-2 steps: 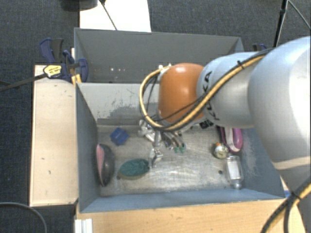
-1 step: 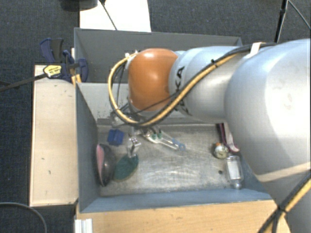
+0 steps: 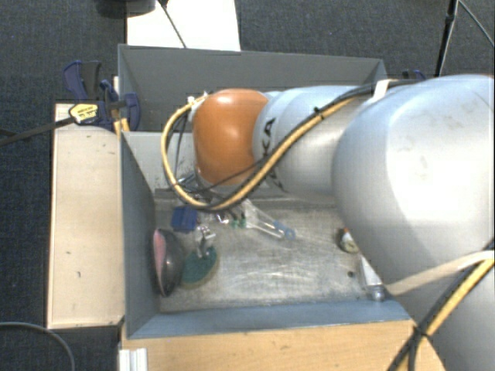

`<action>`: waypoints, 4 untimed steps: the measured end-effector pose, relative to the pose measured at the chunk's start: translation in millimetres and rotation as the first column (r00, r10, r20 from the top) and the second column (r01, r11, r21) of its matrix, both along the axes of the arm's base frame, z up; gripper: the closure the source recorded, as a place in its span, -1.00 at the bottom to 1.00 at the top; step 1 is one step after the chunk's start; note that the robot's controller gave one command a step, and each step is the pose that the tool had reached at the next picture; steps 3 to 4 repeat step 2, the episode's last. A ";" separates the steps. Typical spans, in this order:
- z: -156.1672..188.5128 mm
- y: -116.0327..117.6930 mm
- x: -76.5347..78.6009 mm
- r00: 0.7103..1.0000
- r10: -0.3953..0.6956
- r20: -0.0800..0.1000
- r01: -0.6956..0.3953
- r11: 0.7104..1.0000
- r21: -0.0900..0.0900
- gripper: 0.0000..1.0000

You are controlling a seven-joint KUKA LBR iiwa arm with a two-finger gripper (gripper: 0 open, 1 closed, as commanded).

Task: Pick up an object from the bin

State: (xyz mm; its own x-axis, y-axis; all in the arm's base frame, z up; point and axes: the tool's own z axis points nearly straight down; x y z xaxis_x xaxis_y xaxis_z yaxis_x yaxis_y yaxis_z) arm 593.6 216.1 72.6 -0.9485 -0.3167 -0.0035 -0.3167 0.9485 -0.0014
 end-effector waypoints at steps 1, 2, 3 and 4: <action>1.5 1.0 -0.1 1.000 -0.003 0.001 0.003 1.000 0.004 1.00; 144.5 14.2 -5.7 1.000 0.004 0.008 -0.004 1.000 0.005 1.00; 144.5 14.2 -5.7 1.000 0.004 0.008 -0.004 1.000 0.005 1.00; 144.5 14.2 -5.7 1.000 0.004 0.008 -0.004 1.000 0.005 1.00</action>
Offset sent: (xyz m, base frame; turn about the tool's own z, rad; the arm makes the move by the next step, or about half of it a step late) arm 0.0000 0.0000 0.0000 0.0000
